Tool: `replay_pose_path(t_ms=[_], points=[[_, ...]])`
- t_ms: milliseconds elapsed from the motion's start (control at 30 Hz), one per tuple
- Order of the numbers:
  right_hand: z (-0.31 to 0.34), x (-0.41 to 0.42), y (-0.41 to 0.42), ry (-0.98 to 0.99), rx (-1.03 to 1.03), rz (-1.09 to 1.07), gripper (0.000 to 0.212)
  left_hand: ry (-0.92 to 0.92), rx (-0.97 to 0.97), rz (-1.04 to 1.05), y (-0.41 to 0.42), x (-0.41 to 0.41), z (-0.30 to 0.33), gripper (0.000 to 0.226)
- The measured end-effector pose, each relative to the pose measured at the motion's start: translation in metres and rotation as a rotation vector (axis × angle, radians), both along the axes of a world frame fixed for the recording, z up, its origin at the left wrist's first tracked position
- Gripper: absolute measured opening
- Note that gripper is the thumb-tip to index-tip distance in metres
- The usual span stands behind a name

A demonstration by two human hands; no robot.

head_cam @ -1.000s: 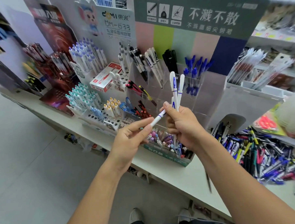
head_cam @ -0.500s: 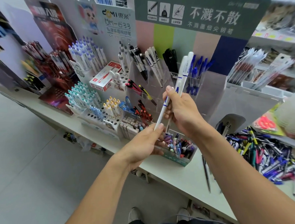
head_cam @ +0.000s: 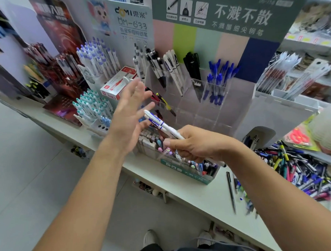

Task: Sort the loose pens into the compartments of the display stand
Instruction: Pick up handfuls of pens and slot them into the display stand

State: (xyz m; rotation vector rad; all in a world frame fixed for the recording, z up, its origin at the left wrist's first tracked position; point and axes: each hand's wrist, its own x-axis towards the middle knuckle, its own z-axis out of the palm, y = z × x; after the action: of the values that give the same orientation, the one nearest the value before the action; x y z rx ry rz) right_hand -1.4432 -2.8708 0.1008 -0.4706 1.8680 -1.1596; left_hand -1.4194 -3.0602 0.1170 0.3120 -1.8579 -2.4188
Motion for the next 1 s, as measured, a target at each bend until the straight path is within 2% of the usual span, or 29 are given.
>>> replay_pose_path(t_ms=[33,100,233,300,400,467,567,633,667,733,800,900,1000], points=[[0.0,0.0,-0.002,-0.021,-0.004,0.01,0.042,-0.005,-0.061,-0.004,0.004,-0.004,0.0,0.034],[-0.001,-0.002,-0.004,-0.031,-0.029,0.019,0.05,0.011,-0.242,-0.009,0.012,-0.008,-0.007,0.034],[-0.006,-0.002,-0.002,-0.032,-0.033,0.023,0.029,0.06,-0.498,-0.098,0.016,-0.007,-0.029,0.041],[-0.012,-0.001,-0.002,-0.058,-0.038,0.02,0.024,0.054,-0.539,-0.195,0.019,-0.004,-0.029,0.047],[-0.019,-0.004,-0.005,-0.079,-0.085,-0.014,0.027,0.043,-0.452,-0.303,0.025,0.0,-0.022,0.063],[-0.02,-0.003,-0.007,-0.098,-0.136,-0.048,0.029,0.05,-0.374,-0.304,0.026,-0.001,-0.019,0.067],[-0.015,0.001,-0.014,-0.086,-0.275,-0.197,0.032,0.079,-0.216,-0.094,0.022,-0.002,-0.019,0.068],[-0.011,-0.002,-0.02,-0.115,-0.443,-0.43,0.035,-0.031,-0.086,0.04,0.017,0.004,-0.028,0.063],[-0.009,-0.005,-0.022,-0.109,-0.528,-0.545,0.037,-0.148,-0.013,-0.019,0.015,0.01,-0.034,0.06],[-0.004,-0.011,-0.028,-0.1,-0.7,-0.705,0.036,-0.364,0.144,-0.336,0.02,0.026,-0.048,0.069],[0.001,-0.014,-0.032,-0.108,-0.805,-0.761,0.03,-0.394,0.31,-0.514,0.032,0.038,-0.054,0.055],[0.0,-0.02,-0.031,0.031,-0.699,-0.772,0.037,-0.353,0.327,-0.475,0.044,0.041,-0.051,0.026],[-0.001,-0.021,-0.021,0.004,-0.689,-0.753,0.033,-0.268,0.143,-0.366,0.036,0.04,-0.048,0.022]])
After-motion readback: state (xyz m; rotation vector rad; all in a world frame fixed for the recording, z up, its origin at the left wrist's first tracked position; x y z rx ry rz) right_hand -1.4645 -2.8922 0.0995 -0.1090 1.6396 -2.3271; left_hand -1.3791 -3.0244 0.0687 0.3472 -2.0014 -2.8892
